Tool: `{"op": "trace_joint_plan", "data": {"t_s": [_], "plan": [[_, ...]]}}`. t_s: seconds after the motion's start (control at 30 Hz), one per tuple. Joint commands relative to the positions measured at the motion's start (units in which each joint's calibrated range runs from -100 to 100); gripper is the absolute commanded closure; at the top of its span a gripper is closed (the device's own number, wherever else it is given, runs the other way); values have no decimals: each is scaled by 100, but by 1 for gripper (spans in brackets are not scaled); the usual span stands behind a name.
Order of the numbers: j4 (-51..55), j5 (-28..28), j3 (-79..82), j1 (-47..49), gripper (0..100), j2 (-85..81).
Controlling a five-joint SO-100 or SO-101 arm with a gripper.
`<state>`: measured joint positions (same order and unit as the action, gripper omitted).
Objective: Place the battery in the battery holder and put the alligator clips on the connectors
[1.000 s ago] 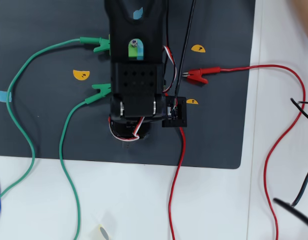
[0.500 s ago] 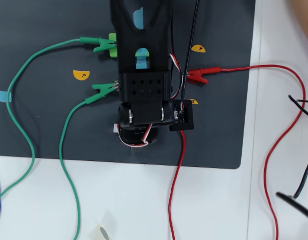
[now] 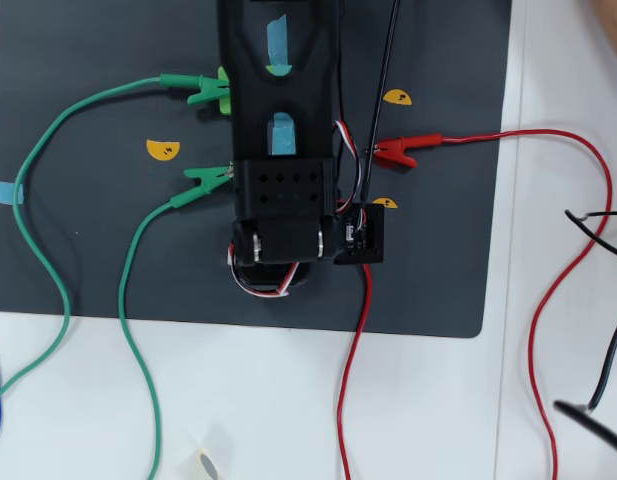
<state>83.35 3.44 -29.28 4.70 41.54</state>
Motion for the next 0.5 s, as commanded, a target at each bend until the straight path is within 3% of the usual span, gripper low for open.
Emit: {"op": "trace_joint_plan", "data": {"t_s": [0.0,0.03,0.07,0.1,0.33,0.47], "plan": [[-80,-18,-46,-132,75,27],[-175,-3,-29,-132,80,36],[-312,8,-37,-152,94,189],[-312,13,-46,-152,99,249],[-613,-75,392,-213,99,215],[-1481,-107,2428,-193,99,-2167]]}}
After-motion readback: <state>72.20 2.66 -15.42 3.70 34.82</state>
